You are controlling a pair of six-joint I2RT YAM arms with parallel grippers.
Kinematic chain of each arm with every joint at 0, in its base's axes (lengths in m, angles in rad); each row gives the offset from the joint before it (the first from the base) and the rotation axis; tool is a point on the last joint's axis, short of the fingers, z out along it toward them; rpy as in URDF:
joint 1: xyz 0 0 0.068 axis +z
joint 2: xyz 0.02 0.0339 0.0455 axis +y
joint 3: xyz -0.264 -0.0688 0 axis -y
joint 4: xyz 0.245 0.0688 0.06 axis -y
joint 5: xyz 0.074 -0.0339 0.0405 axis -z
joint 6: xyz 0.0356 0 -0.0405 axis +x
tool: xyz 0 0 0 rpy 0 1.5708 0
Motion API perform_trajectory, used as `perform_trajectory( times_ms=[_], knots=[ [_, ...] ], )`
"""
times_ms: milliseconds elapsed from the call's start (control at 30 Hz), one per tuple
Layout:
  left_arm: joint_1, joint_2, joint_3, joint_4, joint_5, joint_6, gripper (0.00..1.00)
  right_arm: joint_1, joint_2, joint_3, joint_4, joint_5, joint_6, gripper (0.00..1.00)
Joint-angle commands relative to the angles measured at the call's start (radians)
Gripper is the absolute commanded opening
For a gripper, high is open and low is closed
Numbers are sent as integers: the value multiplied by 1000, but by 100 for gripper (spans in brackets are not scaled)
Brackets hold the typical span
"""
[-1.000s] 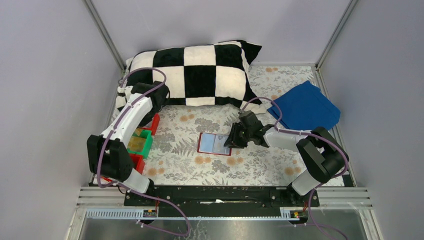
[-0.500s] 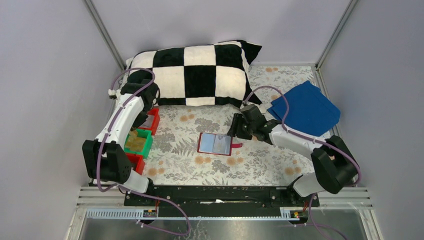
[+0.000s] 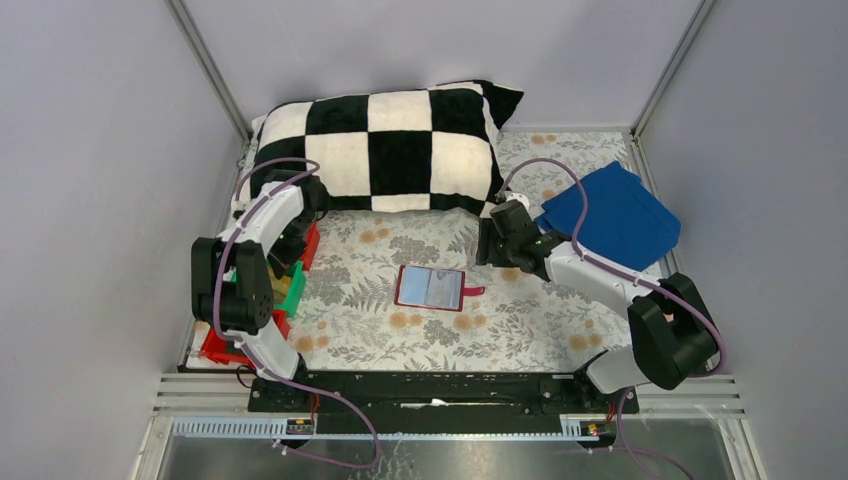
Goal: Take the credit cards out of the card holder
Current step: Place the credit card in the storage box.
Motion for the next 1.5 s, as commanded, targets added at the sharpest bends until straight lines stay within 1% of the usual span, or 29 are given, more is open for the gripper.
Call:
perform_trajectory(
  times_ms=[0,167,300,400,500,633,767,900,967,1033,1167,1233,1333,1433,1467],
  knots=[
    [17,42,-14,-15,41,-130,0,-6,17,75,-22,56,-74,67],
    [25,74,-34,-9,42,-175,0,-9,36,94,-36,28,-69,67],
    [41,78,-46,61,50,-104,0,-9,50,93,-28,-4,-45,66],
    [44,81,-50,59,32,-96,0,-9,40,79,7,-23,-28,67],
    [52,62,-78,59,19,-101,0,-9,40,87,6,-29,-12,66],
    [64,38,-123,86,36,-91,1,-8,30,90,3,-42,2,67],
    [67,-1,-169,124,52,-77,9,-9,13,85,-3,-51,16,67],
    [68,-48,-180,142,49,-61,18,-9,-15,65,-1,-60,33,67],
    [68,-74,-175,142,38,-52,25,-9,-27,54,-2,-65,40,67],
    [68,-102,-168,141,20,-40,35,-9,-40,40,3,-64,49,67],
    [67,-174,-130,157,-8,14,38,-8,-51,22,12,-66,59,67],
    [67,-220,-111,205,-8,104,40,-9,-51,20,17,-68,62,67],
    [67,-282,-64,227,-14,202,43,-9,-52,23,22,-68,68,66],
    [54,-354,-24,276,34,335,44,-8,-63,16,23,-53,78,67],
    [43,-379,-21,314,68,396,47,-8,-68,10,31,-55,81,68]
  ],
)
